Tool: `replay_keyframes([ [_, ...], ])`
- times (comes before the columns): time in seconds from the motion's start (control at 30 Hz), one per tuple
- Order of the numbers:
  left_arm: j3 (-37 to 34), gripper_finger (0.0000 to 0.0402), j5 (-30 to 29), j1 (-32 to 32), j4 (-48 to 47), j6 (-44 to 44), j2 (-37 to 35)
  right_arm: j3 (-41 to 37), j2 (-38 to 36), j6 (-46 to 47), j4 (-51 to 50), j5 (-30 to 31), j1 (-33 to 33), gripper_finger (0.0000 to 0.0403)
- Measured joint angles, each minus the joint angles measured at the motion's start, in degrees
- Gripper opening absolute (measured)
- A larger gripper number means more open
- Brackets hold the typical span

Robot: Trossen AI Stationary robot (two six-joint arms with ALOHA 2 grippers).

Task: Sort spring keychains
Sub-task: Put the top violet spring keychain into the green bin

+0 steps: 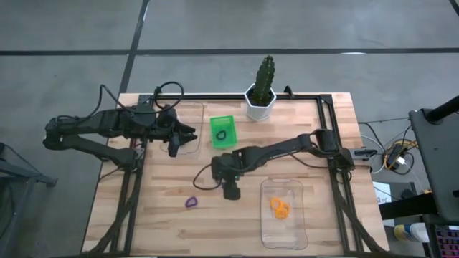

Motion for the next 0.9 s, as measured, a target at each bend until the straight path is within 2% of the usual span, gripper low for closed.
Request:
replay_keyframes([
  [0.33,0.0,0.0156,0.0,0.0,0.0,-0.1,0.0,-5.5,0.0,2.8,8.7,0.0,0.0,0.0187],
  [0.57,0.0,0.0156,0.0,0.0,0.0,-0.1,0.0,-6.4,0.0,2.5,8.7,0.0,-0.1,0.0186],
  [0.9,0.0,0.0156,-0.9,0.0,0.0,-0.1,0.0,-9.3,0.1,2.2,12.8,-0.1,-0.2,0.0164],
])
